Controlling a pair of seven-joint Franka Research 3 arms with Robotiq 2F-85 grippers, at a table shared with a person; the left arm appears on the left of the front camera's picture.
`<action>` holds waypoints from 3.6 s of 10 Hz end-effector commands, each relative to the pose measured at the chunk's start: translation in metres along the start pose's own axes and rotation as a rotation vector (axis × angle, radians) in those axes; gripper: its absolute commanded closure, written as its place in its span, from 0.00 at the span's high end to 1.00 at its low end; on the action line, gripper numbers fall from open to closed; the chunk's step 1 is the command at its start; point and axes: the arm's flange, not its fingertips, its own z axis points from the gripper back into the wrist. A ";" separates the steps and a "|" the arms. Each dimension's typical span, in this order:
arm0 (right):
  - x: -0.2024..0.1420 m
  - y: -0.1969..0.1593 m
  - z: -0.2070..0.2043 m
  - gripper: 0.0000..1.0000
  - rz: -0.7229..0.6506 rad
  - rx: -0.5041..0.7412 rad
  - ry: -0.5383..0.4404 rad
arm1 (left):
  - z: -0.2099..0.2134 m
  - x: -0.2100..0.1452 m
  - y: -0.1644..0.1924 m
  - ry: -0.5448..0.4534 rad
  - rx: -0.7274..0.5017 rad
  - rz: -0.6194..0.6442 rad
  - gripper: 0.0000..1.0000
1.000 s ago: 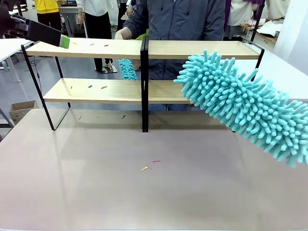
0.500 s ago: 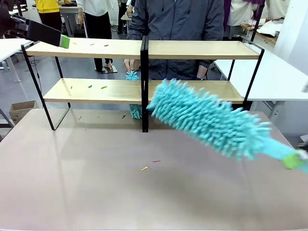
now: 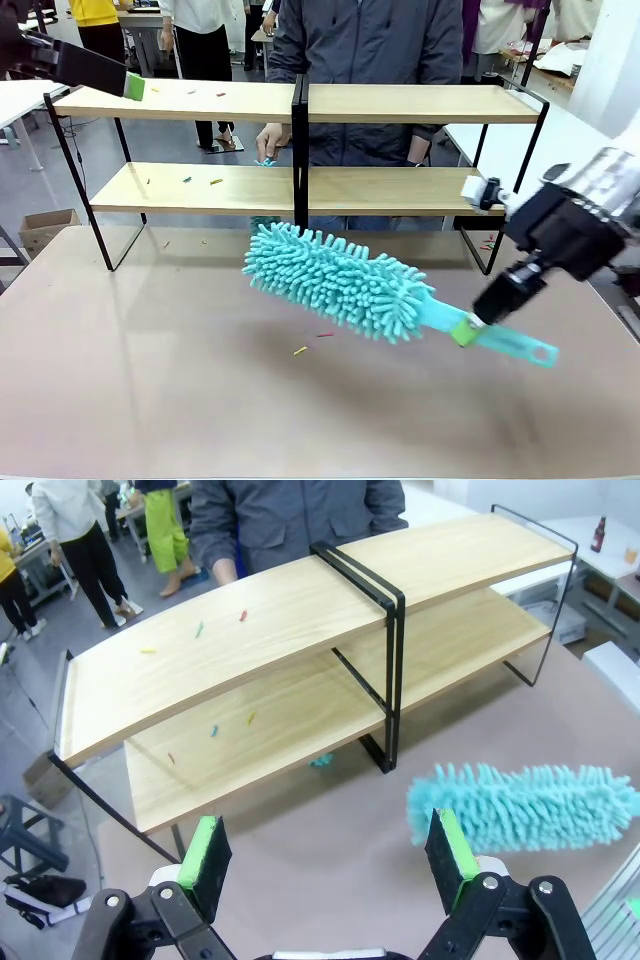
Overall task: Clean the shelves.
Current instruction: Clean another randomly selected level of the Shelf with the Duster.
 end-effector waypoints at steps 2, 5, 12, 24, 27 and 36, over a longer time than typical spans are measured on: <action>-0.027 -0.056 0.068 0.12 -0.141 0.008 -0.047 | 0.000 -0.002 0.000 -0.001 -0.003 -0.001 1.00; -0.192 -0.118 0.158 0.12 -0.232 0.103 -0.072 | 0.000 -0.002 0.000 -0.001 -0.003 -0.001 1.00; -0.274 -0.123 0.178 0.12 -0.309 0.125 -0.226 | 0.000 -0.002 0.000 -0.001 -0.003 -0.001 1.00; -0.026 0.063 0.049 0.12 -0.127 -0.069 -0.095 | 0.000 -0.002 0.000 -0.001 -0.003 -0.001 1.00; 0.077 0.083 0.005 0.12 -0.141 -0.151 -0.023 | 0.000 -0.002 0.000 -0.001 -0.003 -0.001 1.00; 0.181 0.119 -0.079 0.12 -0.193 -0.138 -0.107 | 0.000 -0.002 0.000 -0.001 -0.003 -0.001 1.00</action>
